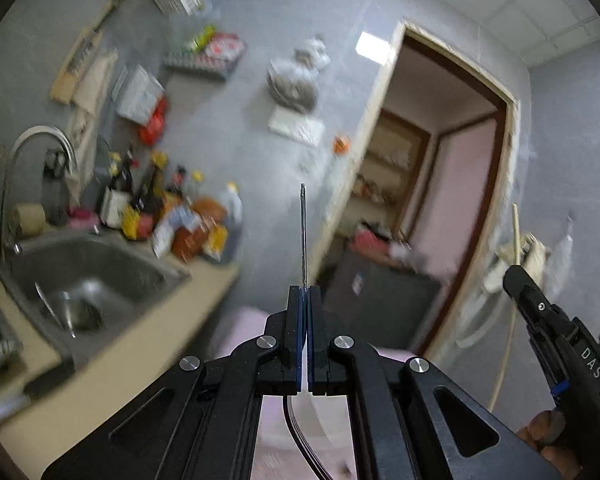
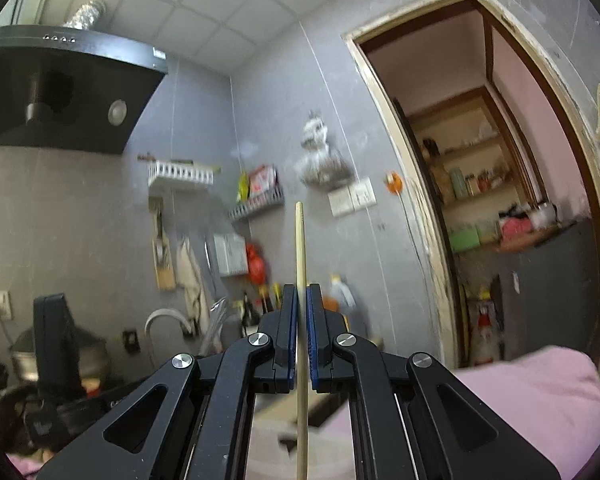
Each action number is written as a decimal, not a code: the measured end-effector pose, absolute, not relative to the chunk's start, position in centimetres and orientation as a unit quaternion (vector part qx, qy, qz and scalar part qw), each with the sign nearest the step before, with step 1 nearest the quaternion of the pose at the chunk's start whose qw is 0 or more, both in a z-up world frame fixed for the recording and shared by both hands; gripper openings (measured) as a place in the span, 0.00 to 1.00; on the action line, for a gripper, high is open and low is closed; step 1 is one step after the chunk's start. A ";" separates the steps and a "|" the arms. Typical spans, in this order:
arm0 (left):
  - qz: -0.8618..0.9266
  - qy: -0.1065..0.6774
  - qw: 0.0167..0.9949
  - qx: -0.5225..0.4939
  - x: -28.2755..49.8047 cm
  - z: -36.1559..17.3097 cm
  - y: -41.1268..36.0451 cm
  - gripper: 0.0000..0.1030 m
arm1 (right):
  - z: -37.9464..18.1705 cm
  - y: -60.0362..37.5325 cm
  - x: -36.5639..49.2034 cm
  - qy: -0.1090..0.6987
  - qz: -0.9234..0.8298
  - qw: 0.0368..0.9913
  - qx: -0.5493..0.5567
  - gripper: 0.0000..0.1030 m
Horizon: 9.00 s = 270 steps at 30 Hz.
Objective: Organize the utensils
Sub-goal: 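Lift the fork and chopstick and carry both over the white caddy, then open both grippers to drop the fork and chopstick into the caddy, then move both tools back down to the remaining utensils on the cloth, then close the left gripper on a wooden chopstick while the right gripper grasps the steel spoon, then lift the chopstick and spoon and carry both over the white caddy, then lower the spoon and chopstick into the caddy and open both grippers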
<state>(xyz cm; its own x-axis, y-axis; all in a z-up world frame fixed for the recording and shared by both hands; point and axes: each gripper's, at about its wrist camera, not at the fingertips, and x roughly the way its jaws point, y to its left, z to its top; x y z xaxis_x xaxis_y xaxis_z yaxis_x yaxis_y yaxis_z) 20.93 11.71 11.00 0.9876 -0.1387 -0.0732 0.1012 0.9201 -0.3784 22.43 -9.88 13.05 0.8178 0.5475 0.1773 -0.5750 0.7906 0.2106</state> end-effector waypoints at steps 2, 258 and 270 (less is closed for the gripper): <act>-0.053 0.031 0.979 -0.196 22.0 11.1 13.3 0.00 | 13.3 -8.8 23.5 -0.070 0.293 0.944 0.133 0.03; 0.035 -0.042 0.984 -0.171 25.0 3.6 12.5 0.04 | 4.8 -5.1 27.0 -0.002 0.227 0.973 -0.046 0.41; 0.021 -0.001 0.990 -0.138 24.0 1.7 10.9 0.04 | 3.1 -4.5 27.2 0.028 0.238 0.969 -0.051 0.41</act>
